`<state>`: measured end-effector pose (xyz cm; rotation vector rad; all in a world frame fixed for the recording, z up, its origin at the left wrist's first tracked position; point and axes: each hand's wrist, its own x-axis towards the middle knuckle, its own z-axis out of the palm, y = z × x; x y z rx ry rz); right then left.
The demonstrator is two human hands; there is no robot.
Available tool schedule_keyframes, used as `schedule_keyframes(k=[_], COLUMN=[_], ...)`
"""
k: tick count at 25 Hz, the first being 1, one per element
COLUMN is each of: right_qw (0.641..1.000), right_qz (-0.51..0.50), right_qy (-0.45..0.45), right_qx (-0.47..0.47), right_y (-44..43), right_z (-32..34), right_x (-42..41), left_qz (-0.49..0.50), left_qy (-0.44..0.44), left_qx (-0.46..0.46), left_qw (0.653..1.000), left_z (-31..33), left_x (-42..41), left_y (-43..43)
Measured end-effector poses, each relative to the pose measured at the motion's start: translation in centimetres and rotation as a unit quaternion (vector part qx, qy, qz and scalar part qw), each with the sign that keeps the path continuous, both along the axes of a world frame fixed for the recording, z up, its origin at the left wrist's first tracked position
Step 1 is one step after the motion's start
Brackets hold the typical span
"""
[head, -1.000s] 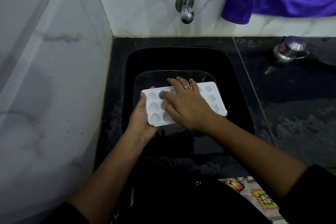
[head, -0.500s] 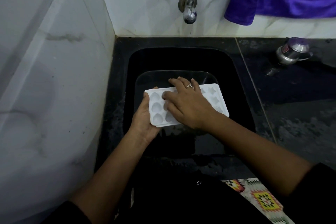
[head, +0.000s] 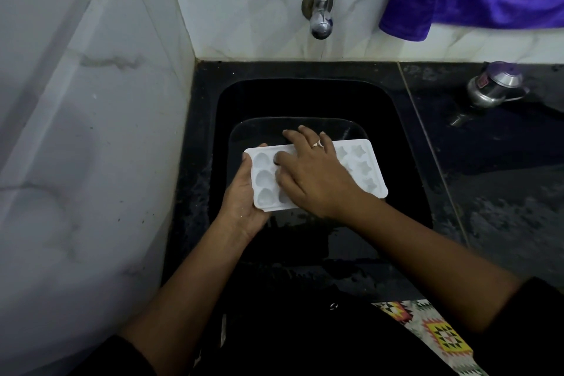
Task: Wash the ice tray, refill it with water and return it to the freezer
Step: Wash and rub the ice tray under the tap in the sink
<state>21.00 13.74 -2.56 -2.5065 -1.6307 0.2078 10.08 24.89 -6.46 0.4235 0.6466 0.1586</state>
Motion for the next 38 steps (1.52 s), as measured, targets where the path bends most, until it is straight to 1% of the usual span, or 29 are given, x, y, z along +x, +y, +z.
schedule_keyframes(k=[2,6,9,12,14,16,19,23,26,29,33,36,38], right_qw=[1.0,1.0,1.0,0.998,0.998,0.998,1.0,0.999,1.0,0.999,1.0,0.999,1.0], right_qz=[0.024,-0.014,-0.003,-0.001,0.028,0.038,0.013,0.043,0.01,0.044,0.013,0.043,0.022], right_qy=[-0.007,-0.006,0.002,0.032,0.026,0.016,0.0,-0.015,-0.009,-0.017,-0.005,-0.012,-0.008], right_qx=[-0.006,-0.006,-0.003,0.046,0.058,0.042,0.019,0.008,0.013,0.008,0.013,0.007,0.01], right_y=[-0.3,-0.2,-0.8,-0.8,-0.4,-0.1,0.3,0.3,0.5,0.4,0.4,0.4,0.4], right_z=[-0.1,0.5,0.3,0.9,0.9,0.5,0.2,0.2,0.5,0.0,0.2,-0.1,0.1], right_x=[0.0,0.8,0.3,-0.1,-0.6,-0.8,-0.7,-0.6,-0.4,-0.9,-0.7,-0.8,-0.6], left_qz=[0.007,0.01,0.017,0.018,0.015,0.014,0.012,0.013,0.011,0.022,0.014,0.017,0.014], left_qy=[-0.008,0.002,0.004,0.011,0.015,0.024,0.038,0.035,0.038,0.042,0.039,0.043,0.04], left_qx=[-0.01,0.009,0.003,0.01,0.013,0.014,0.017,0.023,0.022,0.022,0.014,0.017,0.018], left_qw=[1.0,1.0,1.0,1.0,1.0,1.0,0.999,0.999,0.999,0.999,0.999,0.999,0.999], left_z=[0.0,-1.0,-1.4,-1.2,-0.7,-0.1,0.3,0.7,0.7,0.3,0.2,0.3,0.5], left_x=[-0.1,0.2,0.2,0.2,0.2,0.3,0.3,0.3,0.4,0.3,0.3,0.3,0.3], left_y=[0.2,0.0,0.8,0.5,0.0,-0.5,-1.2,-1.4,-1.5,-1.3,-1.4,-1.4,-1.3])
